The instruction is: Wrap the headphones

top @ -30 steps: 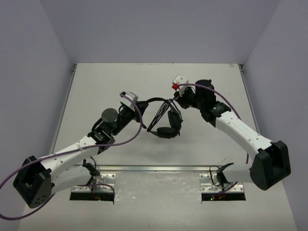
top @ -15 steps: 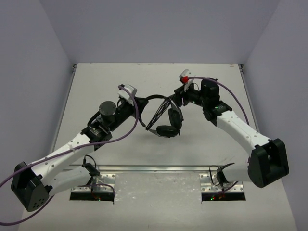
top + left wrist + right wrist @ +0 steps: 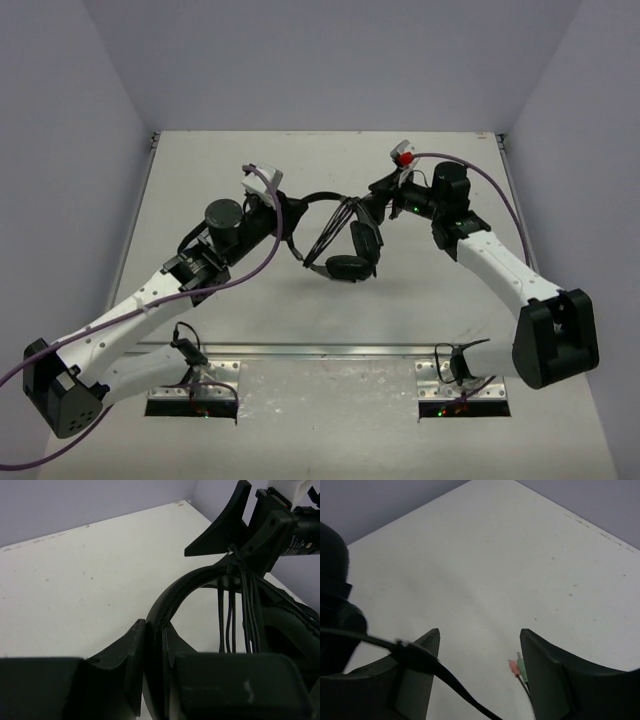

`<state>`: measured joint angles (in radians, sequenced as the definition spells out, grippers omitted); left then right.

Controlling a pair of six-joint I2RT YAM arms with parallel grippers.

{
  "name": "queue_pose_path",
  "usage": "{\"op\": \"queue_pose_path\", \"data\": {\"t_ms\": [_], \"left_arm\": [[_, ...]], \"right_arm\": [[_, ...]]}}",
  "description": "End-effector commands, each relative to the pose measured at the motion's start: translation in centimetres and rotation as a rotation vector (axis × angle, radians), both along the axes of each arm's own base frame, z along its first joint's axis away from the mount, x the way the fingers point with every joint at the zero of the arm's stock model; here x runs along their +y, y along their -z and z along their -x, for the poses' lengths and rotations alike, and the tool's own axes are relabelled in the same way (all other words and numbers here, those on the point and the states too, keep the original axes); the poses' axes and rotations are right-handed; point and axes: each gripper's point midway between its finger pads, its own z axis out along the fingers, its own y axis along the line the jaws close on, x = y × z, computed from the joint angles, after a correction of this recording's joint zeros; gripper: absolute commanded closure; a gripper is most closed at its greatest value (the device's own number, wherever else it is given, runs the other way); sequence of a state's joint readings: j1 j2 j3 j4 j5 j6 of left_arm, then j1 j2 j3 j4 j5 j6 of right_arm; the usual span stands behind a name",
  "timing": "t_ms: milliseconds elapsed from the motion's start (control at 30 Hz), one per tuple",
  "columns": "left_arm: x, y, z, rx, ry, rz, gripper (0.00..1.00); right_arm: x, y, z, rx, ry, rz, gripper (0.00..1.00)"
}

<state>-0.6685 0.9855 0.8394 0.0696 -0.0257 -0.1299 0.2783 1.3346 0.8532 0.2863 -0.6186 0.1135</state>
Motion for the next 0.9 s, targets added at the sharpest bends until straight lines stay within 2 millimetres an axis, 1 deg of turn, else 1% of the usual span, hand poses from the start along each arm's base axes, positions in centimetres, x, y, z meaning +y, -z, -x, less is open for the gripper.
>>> {"op": "queue_pose_path", "data": {"t_ms": [0, 33, 67, 100, 133, 167, 200, 233, 300, 367, 433, 500, 533, 600, 633, 667, 733, 767, 800, 833, 867], "left_arm": [[-0.9, -6.5, 1.2, -0.086, 0.048, 0.164, 1.0], [-1.0, -6.5, 1.2, -0.082, 0.048, 0.166, 1.0], [-1.0, -6.6, 1.2, -0.081, 0.048, 0.17, 1.0], [-1.1, -6.8, 1.2, -0.081, 0.051, 0.174, 1.0], [-1.2, -7.0, 1.2, -0.082, 0.061, 0.177, 1.0], [-1.7, -7.1, 1.6, -0.083, 0.099, 0.176, 1.0], [-2.0, -7.2, 1.9, -0.084, 0.119, 0.175, 1.0], [-2.3, -7.2, 2.0, -0.08, 0.137, 0.172, 0.99], [-2.3, -7.2, 1.8, -0.07, 0.13, 0.172, 1.0], [-2.1, -7.4, 1.6, -0.066, 0.111, 0.179, 1.0], [-2.1, -8.0, 1.7, -0.07, 0.116, 0.189, 1.0], [-2.3, -8.6, 2.0, -0.074, 0.13, 0.198, 1.0], [-2.3, -8.5, 2.0, -0.067, 0.135, 0.192, 1.0], [-2.3, -9.5, 2.4, -0.076, 0.149, 0.206, 1.0], [-2.4, -10.0, 2.9, -0.084, 0.173, 0.21, 1.0], [-2.5, -10.4, 3.2, -0.089, 0.186, 0.213, 1.0], [-3.0, -10.2, 3.8, -0.072, 0.233, 0.193, 1.0], [-3.2, -10.6, 4.0, -0.076, 0.25, 0.188, 1.0], [-3.4, -10.1, 4.1, -0.06, 0.263, 0.171, 1.0], [-3.7, -9.1, 4.5, -0.033, 0.296, 0.14, 1.0], [-3.9, -8.6, 4.8, -0.021, 0.312, 0.126, 1.0]], "right_arm": [[-1.6, -1.2, -0.8, 0.0, 0.017, -0.058, 0.32], [-1.0, -1.0, 0.0, 0.022, -0.052, -0.075, 0.32], [-1.0, -1.4, 0.0, 0.035, -0.075, -0.094, 0.31], [-1.0, -1.4, 0.1, 0.05, -0.088, -0.104, 0.29], [-0.8, -1.0, 0.0, 0.074, -0.107, -0.113, 0.29], [-0.6, -1.5, 0.3, 0.084, -0.153, -0.13, 0.27], [-0.5, -1.7, 0.2, 0.087, -0.163, -0.134, 0.26], [-0.4, -1.6, 0.2, 0.1, -0.17, -0.134, 0.26], [-0.2, -2.1, 0.2, 0.097, -0.195, -0.139, 0.32], [-0.1, -2.4, 0.4, 0.096, -0.204, -0.155, 0.33], [-0.1, -2.5, 0.3, 0.094, -0.201, -0.164, 0.41], [-0.2, -2.2, -0.1, 0.105, -0.174, -0.162, 0.47], [-0.3, -2.0, -0.2, 0.11, -0.165, -0.16, 0.51], [-0.4, -1.7, -0.5, 0.121, -0.144, -0.168, 0.63], [-0.3, -2.0, -0.7, 0.123, -0.141, -0.181, 0.97], [-0.3, -2.0, -0.8, 0.131, -0.135, -0.19, 0.99], [-0.2, -2.7, -1.0, 0.124, -0.144, -0.208, 0.99], [-0.2, -2.9, -1.2, 0.122, -0.136, -0.21, 0.99], [-0.3, -3.1, -1.3, 0.124, -0.124, -0.208, 0.99], [-0.6, -3.8, -2.0, 0.098, -0.093, -0.201, 0.99], [-0.9, -4.0, -2.4, 0.095, -0.071, -0.195, 0.99]]}}
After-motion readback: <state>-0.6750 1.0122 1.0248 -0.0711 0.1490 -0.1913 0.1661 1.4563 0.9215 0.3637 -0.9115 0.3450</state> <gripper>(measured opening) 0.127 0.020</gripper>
